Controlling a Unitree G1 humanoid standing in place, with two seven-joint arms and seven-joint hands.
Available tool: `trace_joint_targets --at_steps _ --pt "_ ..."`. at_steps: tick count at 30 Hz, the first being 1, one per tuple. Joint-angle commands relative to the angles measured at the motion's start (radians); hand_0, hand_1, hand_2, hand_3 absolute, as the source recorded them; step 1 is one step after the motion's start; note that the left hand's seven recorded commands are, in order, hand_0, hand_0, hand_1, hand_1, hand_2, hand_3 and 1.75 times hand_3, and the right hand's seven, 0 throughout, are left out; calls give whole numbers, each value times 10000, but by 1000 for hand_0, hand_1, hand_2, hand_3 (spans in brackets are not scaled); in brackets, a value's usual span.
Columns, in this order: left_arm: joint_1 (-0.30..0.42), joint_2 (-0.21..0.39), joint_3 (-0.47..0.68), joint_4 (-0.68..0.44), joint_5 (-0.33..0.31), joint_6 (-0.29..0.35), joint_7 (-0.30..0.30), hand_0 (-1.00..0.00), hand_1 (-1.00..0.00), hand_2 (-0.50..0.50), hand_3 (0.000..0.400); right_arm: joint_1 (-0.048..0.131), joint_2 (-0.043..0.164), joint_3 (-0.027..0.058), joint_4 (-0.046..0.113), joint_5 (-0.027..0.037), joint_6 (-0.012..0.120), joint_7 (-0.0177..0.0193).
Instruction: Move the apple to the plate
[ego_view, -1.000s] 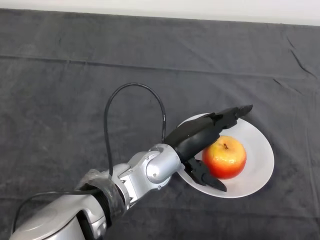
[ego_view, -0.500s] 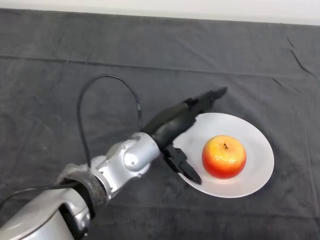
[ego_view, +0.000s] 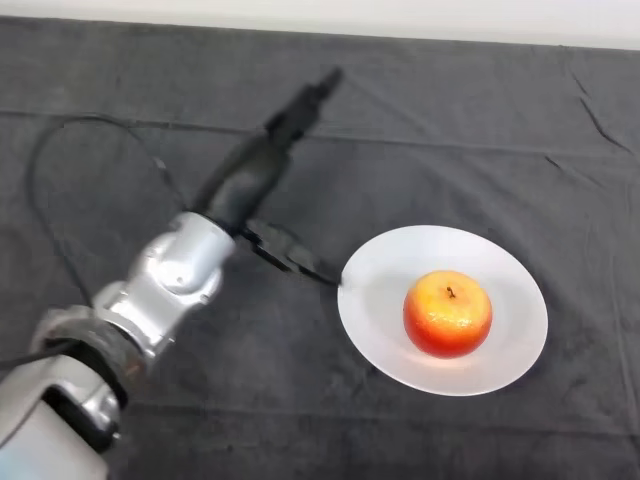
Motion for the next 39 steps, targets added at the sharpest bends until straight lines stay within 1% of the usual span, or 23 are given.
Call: trace_joint_targets --at_steps 1,9,15,19,24,25,26,27,28,29,30,31,35,39 --pt "-525 417 421 217 -274 -266 118 0 0 0 0 1255 1710 -207 901 13 714 -129" --pt "-221 1354 1674 190 -679 -594 116 0 0 0 0 1269 1703 -248 933 -20 676 -115" --pt "134 2174 2652 156 -1051 -881 15 0 0 0 0 1298 1711 -292 969 -43 614 -87" --pt "423 2486 3206 205 -1147 -1099 200 0 0 0 0 1318 1714 -325 1007 -64 561 -68" --pt "811 2814 3845 231 -1279 -1327 389 0 0 0 0 1334 1716 -365 1051 -95 507 -55" --pt "881 2896 3985 237 -1324 -1358 398 0 0 0 0 1365 1678 -409 1082 -88 495 15" --pt "948 2983 4127 245 -1374 -1384 396 0 0 0 0 1457 1604 -507 1110 -50 485 197" --pt "1008 3066 4254 252 -1426 -1406 383 0 0 0 0 1527 1560 -570 1126 -22 465 320" --pt "1072 3160 4398 263 -1484 -1428 366 0 0 0 0 1580 1532 -611 1142 -1 434 404" --pt "1130 3250 4536 277 -1536 -1444 356 0 0 0 0 1609 1517 -629 1157 12 399 444" --pt "1180 3330 4659 291 -1582 -1456 346 0 0 0 0 1622 1510 -635 1167 19 367 460" --pt "1232 3417 4795 308 -1629 -1466 342 0 0 0 0 1629 1506 -635 1178 26 332 467" --pt "1397 3701 5268 380 -1764 -1489 369 0 0 0 0 1631 1507 -632 1202 43 217 475" --pt "1562 3858 5667 473 -1787 -1554 526 0 0 0 0 1629 1512 -644 1216 60 133 500"
